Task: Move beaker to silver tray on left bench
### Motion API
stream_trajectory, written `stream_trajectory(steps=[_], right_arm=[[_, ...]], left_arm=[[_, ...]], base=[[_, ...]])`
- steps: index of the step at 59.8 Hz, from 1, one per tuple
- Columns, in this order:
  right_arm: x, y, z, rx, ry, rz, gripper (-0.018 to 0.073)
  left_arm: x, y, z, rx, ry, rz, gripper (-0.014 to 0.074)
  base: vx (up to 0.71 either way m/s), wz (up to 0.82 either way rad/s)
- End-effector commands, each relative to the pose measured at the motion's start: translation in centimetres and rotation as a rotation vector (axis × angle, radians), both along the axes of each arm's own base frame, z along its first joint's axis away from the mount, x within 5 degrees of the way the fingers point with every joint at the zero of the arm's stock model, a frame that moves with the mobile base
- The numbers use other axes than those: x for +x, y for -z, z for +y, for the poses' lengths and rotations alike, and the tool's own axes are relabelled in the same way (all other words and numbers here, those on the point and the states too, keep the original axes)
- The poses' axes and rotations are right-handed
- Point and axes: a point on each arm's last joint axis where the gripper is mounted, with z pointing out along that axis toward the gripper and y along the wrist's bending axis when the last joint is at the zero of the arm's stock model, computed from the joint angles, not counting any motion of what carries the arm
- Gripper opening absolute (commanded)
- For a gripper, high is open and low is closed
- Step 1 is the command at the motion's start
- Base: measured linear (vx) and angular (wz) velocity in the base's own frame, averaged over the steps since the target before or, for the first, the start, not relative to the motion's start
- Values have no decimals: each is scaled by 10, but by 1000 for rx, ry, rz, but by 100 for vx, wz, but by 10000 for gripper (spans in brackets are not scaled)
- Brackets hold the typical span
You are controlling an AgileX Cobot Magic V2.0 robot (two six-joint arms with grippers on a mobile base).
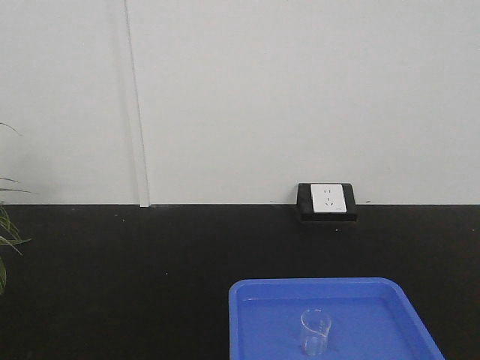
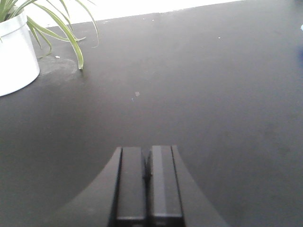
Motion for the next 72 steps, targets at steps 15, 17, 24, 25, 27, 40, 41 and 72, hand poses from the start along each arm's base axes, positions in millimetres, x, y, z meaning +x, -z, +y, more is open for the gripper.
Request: stream_trajectory(steps=[15,17,24,25,27,40,41,72], right_arm=[[37,-1,0,-11,-28,32,164],[39,-1,1,-10,-32,26,200],[46,-1,2,-9,-46,1,321],[47,-1,2,-9,-48,-4,344],[48,-2,2,-9,-52,-16,375],[65,0,4,2,-82,-58,482],[68,3,4,-2,-86,-44,482],[157,104,67,-149,-557,230,483]], left_arm=[[2,-1,-1,-5,10,-69,1],[2,-1,-1,-5,10,-69,1],[2,-1,-1,-5,10,-69,1],[2,-1,-1,-5,10,-69,1],[2,-1,-1,-5,10,-69,1],[2,-1,-1,-5,10,-69,1],[2,-1,-1,-5,10,-69,1],[2,-1,-1,-5,10,-69,1]], base=[[0,0],[0,0],[0,0],[0,0],[0,0],[0,0],[0,0],[0,0]])
